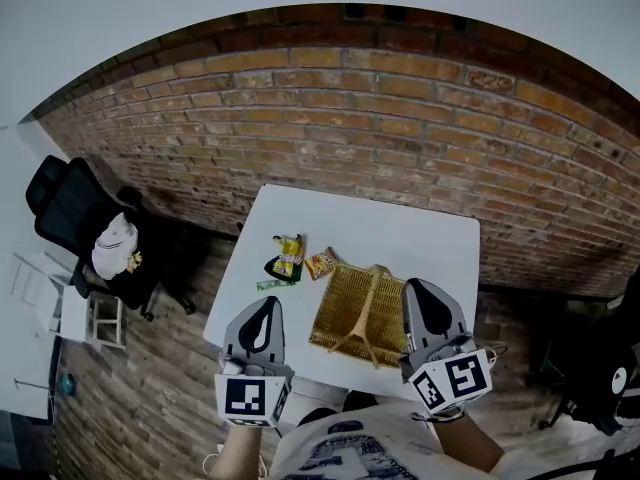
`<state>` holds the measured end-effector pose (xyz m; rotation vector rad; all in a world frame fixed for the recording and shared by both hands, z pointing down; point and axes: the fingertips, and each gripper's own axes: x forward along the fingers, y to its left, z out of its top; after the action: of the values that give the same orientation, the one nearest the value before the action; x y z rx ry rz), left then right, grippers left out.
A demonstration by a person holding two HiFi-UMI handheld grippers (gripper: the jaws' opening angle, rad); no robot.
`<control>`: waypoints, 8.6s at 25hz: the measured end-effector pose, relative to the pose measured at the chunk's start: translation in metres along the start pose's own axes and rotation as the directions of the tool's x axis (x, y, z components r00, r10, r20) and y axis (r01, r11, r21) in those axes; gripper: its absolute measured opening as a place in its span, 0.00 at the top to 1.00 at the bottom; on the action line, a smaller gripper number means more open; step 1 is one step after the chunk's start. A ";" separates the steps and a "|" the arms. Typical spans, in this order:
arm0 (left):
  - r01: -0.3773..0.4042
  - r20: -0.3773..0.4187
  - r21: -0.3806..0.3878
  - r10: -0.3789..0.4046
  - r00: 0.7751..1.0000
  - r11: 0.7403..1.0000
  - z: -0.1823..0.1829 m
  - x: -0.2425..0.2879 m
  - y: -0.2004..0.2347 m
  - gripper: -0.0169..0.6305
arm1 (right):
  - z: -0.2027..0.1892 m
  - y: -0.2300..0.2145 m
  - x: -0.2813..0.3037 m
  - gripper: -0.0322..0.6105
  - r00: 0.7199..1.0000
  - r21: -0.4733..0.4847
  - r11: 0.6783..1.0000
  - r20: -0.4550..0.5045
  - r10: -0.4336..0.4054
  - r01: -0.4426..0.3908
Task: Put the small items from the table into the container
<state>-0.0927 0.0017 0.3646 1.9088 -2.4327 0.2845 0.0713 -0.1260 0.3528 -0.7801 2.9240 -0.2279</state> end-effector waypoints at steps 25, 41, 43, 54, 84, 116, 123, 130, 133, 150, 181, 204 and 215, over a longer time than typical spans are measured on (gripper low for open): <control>0.351 0.013 -0.008 -0.351 0.936 0.936 -0.016 0.094 0.024 0.90 | -0.005 -0.011 0.014 0.92 0.935 -0.044 0.934 0.014 -0.353 0.353; 0.397 -0.030 -0.019 -0.397 0.917 0.918 -0.037 0.110 0.024 0.72 | -0.007 -0.016 0.016 0.92 0.916 -0.038 0.915 0.020 -0.401 0.402; 0.413 -0.044 -0.025 -0.414 0.909 0.910 -0.042 0.114 0.021 0.64 | -0.007 -0.017 0.018 0.92 0.916 -0.038 0.916 0.017 -0.400 0.400; 0.443 -0.140 -0.088 -0.451 0.881 0.892 -0.076 0.139 0.012 0.45 | -0.005 -0.028 0.036 0.92 0.924 -0.055 0.923 -0.006 -0.382 0.381; 0.516 -0.520 -0.095 -0.484 0.704 0.851 -0.237 0.227 -0.003 0.46 | -0.032 -0.091 0.077 0.92 0.908 -0.026 0.910 -0.070 -0.414 0.413; 0.592 -0.693 -0.123 -0.496 0.523 0.797 -0.334 0.253 -0.015 0.46 | -0.040 -0.103 0.080 0.92 0.882 -0.025 0.888 -0.110 -0.459 0.459; 0.586 -0.689 -0.144 -0.505 0.519 0.798 -0.338 0.254 -0.015 0.46 | -0.040 -0.105 0.079 0.92 0.878 -0.023 0.884 -0.113 -0.466 0.467; 0.583 -0.681 -0.166 -0.520 0.516 0.796 -0.337 0.251 -0.013 0.53 | -0.041 -0.102 0.078 0.92 0.878 -0.012 0.884 -0.116 -0.465 0.467; 0.585 -0.674 -0.160 -0.520 0.524 0.795 -0.333 0.251 -0.014 0.57 | -0.040 -0.101 0.077 0.92 0.878 -0.007 0.885 -0.114 -0.464 0.466; 0.514 -0.624 -0.189 -0.507 0.595 0.836 -0.298 0.246 0.007 0.61 | -0.030 -0.088 0.067 0.92 0.883 -0.007 0.885 -0.078 -0.464 0.465; 0.476 -0.280 -0.088 -0.480 0.831 0.875 -0.050 0.123 0.027 0.61 | 0.022 0.010 0.033 0.92 0.937 -0.040 0.936 0.014 -0.349 0.349; 0.530 -0.139 -0.089 -0.538 0.831 0.843 0.009 0.092 -0.003 0.61 | 0.029 0.012 0.028 0.92 0.934 -0.055 0.932 0.047 -0.355 0.357; 0.595 -0.172 -0.112 -0.606 0.777 0.796 -0.007 0.095 -0.038 0.61 | 0.023 0.000 0.019 0.92 0.924 -0.044 0.923 0.041 -0.381 0.382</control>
<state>-0.0796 -0.0974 0.3899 2.3664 -1.5678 0.3519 0.0581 -0.1381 0.3292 -1.3472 2.7302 -0.1684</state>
